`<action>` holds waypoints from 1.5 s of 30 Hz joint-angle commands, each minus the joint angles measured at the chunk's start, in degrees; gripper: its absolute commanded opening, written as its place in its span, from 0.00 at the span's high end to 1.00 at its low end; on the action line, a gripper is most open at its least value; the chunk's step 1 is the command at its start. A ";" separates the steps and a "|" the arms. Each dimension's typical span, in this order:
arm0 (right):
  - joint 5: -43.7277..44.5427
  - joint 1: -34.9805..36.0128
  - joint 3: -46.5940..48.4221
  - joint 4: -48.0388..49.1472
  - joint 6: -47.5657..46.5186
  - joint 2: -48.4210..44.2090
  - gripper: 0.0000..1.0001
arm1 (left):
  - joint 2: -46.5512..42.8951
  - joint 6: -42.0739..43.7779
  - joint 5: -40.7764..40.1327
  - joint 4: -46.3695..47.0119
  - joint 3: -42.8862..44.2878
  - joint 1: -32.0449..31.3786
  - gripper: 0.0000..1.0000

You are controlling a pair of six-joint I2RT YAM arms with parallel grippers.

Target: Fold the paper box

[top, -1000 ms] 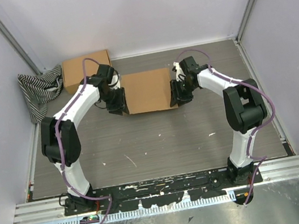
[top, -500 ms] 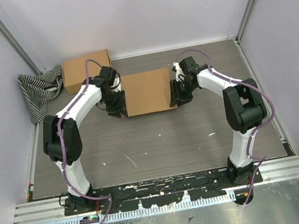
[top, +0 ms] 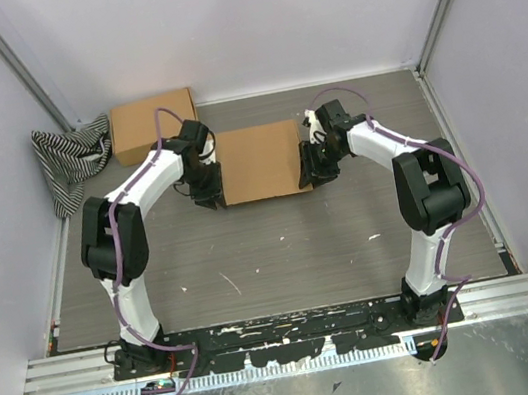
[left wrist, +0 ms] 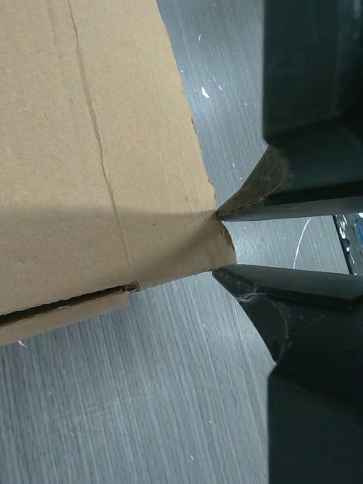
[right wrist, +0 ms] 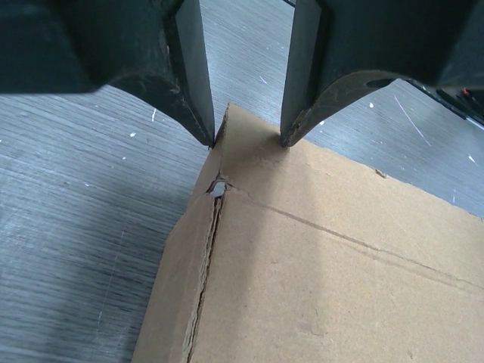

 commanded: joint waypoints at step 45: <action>9.42 0.61 -1.97 7.44 1.86 -2.93 0.46 | -3.12 -2.49 -16.44 7.87 -4.53 -3.54 0.53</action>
